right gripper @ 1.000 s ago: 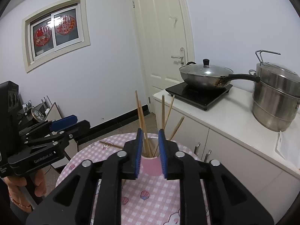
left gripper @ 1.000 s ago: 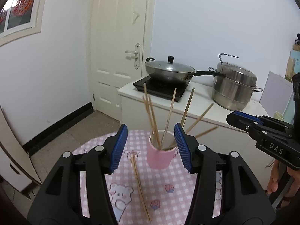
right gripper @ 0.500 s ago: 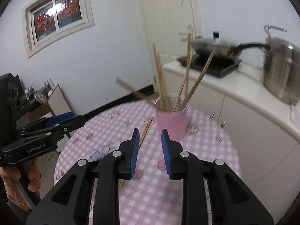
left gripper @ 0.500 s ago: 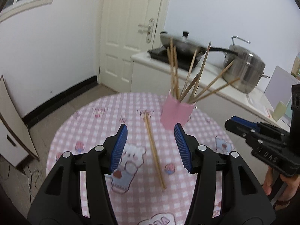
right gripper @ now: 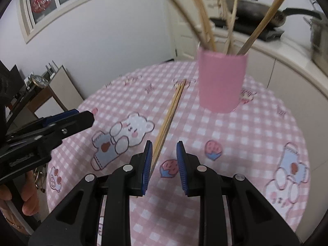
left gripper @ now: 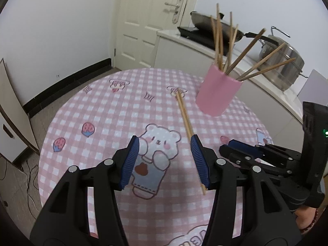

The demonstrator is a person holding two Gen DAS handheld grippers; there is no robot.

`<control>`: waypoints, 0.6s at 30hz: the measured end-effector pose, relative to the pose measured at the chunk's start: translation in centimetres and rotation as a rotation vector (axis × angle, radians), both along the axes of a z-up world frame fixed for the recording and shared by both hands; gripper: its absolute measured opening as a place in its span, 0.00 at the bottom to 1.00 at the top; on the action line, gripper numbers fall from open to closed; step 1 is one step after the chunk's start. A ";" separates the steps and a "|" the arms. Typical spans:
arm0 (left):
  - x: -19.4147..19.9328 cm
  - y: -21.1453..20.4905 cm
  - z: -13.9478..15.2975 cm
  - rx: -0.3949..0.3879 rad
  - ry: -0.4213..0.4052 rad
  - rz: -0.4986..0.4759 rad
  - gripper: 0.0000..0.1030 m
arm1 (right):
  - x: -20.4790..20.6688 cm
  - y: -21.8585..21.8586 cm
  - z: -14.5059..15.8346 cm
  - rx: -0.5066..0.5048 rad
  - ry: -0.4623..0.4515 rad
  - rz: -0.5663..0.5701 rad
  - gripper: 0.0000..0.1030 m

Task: Organize utensils
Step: 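Move both grippers down toward the last chopsticks lying beside the pink cup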

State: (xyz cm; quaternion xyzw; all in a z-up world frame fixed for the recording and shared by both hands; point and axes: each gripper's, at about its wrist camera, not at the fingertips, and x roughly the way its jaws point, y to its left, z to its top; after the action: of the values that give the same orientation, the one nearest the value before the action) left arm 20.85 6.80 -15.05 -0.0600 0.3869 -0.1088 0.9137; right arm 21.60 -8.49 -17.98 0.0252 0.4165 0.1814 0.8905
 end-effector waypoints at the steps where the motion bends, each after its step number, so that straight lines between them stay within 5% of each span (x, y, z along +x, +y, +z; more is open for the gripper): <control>1: 0.1 0.2 -0.3 -0.004 0.007 0.003 0.51 | 0.2 0.3 -0.5 -0.002 0.011 0.003 0.22; 18: 2.1 0.7 -3.0 -0.021 0.065 0.007 0.51 | 1.7 1.7 -3.1 -0.101 0.064 0.007 0.22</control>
State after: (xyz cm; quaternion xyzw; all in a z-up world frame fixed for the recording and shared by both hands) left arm 22.94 7.49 -18.02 -0.0745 0.4149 -0.1079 0.9004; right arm 23.28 -6.80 -21.10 -0.0156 0.4537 0.1622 0.8761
